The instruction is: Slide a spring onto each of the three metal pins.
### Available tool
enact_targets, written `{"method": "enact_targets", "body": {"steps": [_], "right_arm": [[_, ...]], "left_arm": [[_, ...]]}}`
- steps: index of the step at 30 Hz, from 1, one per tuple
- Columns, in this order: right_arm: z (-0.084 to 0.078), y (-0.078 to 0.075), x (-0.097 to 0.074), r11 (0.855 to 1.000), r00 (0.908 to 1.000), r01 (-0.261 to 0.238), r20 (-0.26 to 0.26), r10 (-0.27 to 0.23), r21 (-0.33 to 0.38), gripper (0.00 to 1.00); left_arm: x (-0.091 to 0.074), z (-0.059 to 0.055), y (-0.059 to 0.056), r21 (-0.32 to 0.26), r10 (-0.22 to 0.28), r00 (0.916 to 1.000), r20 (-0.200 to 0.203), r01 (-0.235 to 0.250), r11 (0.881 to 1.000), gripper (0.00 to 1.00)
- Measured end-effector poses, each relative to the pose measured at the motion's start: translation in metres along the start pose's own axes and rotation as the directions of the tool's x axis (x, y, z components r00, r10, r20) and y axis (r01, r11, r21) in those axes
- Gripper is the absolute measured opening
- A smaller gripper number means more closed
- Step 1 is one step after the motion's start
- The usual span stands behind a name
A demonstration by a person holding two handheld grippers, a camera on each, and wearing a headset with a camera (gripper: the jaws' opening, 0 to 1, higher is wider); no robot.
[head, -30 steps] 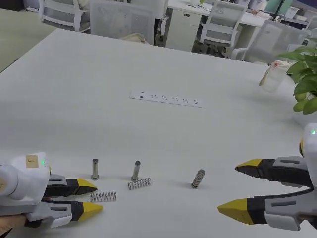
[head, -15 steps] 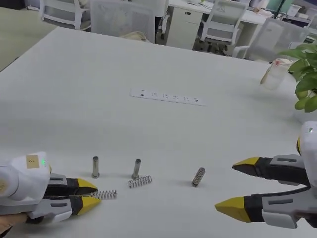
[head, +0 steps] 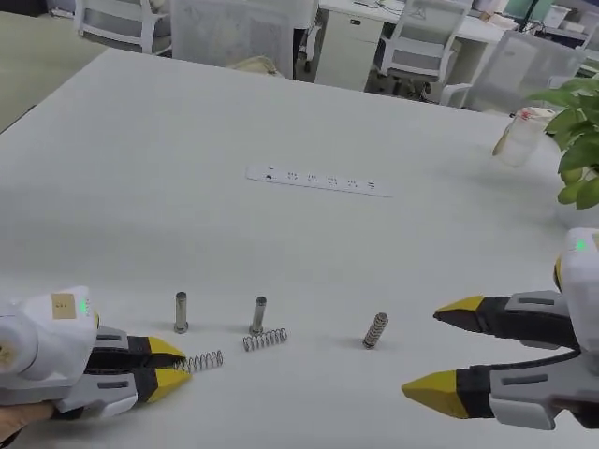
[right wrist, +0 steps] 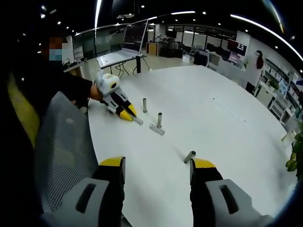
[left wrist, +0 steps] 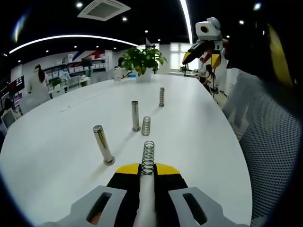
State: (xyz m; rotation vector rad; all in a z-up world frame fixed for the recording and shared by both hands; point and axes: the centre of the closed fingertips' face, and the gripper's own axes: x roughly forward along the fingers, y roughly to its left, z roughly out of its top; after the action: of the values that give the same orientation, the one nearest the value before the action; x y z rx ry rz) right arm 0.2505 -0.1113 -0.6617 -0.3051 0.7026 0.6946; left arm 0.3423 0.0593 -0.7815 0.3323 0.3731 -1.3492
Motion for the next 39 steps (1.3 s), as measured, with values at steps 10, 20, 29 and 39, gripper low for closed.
{"method": "enact_targets", "body": {"steps": [10, 20, 29, 39], "right_arm": [[0.002, 0.004, 0.003, 1.0, 1.0, -0.008, 0.003, 0.008, -0.006, 0.52], [0.006, 0.005, 0.006, 1.0, 0.9997, -0.023, 0.007, 0.023, -0.015, 0.52], [0.014, 0.01, 0.015, 0.998, 0.9984, -0.056, 0.013, 0.056, -0.037, 0.51], [0.03, 0.022, 0.031, 0.99, 0.9922, -0.119, 0.029, 0.121, -0.073, 0.49]], "left_arm": [[-0.002, 0.004, -0.005, 0.012, -0.017, 0.9998, 0.011, 0.017, 1.0, 0.02], [-0.008, 0.015, -0.013, 0.02, -0.03, 0.999, 0.033, 0.03, 0.999, 0.02], [-0.013, 0.033, -0.024, 0.045, -0.044, 0.997, 0.064, 0.041, 0.998, 0.02], [-0.017, 0.053, -0.035, 0.085, -0.062, 0.9938, 0.093, 0.054, 0.995, 0.02]]}}
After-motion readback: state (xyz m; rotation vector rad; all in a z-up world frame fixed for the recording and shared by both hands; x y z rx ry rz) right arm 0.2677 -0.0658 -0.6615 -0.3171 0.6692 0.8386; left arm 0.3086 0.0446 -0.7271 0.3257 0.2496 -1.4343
